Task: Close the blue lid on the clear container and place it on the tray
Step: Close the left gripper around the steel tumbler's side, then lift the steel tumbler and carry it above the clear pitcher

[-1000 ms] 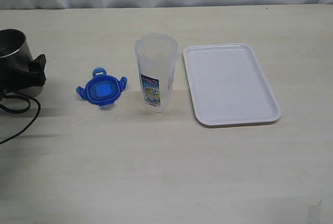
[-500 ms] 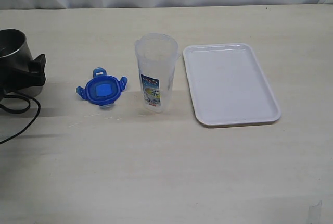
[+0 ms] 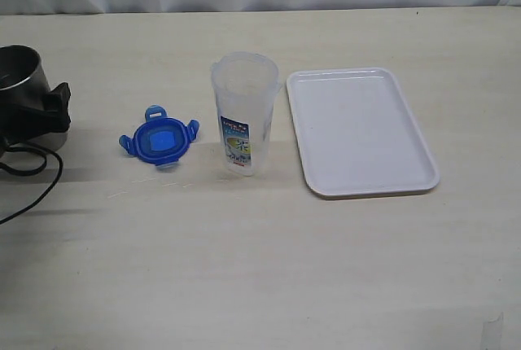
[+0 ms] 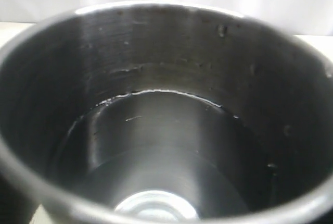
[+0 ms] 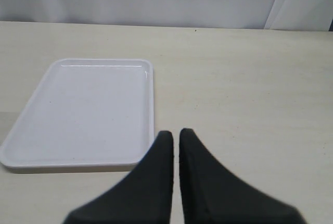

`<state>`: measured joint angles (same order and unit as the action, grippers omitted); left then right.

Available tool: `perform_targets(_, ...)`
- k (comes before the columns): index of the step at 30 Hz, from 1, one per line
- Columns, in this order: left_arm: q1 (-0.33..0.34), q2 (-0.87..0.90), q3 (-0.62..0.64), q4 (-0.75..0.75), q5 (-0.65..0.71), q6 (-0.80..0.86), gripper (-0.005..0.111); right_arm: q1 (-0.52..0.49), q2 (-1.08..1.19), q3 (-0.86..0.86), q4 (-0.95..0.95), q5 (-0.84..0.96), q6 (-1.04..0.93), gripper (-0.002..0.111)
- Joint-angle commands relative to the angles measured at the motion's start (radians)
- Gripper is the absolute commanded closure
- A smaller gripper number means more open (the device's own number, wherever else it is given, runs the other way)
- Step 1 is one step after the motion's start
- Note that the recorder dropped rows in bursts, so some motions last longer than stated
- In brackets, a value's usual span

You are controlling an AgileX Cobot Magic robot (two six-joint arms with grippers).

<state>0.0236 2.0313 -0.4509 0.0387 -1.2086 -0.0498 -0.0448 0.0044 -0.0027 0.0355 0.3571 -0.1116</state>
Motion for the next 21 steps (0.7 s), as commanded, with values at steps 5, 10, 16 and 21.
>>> perform_targets(5,-0.002,0.003,-0.003,-0.016,-0.013,-0.003,0.004,0.000,-0.004,0.003,0.002,-0.016,0.000,0.104)
perform_targets(10,-0.002,0.003,-0.003,-0.014,-0.013,-0.003,0.047,0.000,-0.004,0.003,0.002,-0.016,0.000,0.104)
perform_targets(16,-0.002,0.003,-0.003,0.025,-0.013,-0.009,0.081,0.000,-0.004,0.003,0.002,-0.016,0.000,0.104)
perform_targets(21,-0.002,-0.005,-0.004,0.118,-0.013,-0.009,0.107,0.000,-0.004,0.003,0.002,-0.016,0.000,0.104)
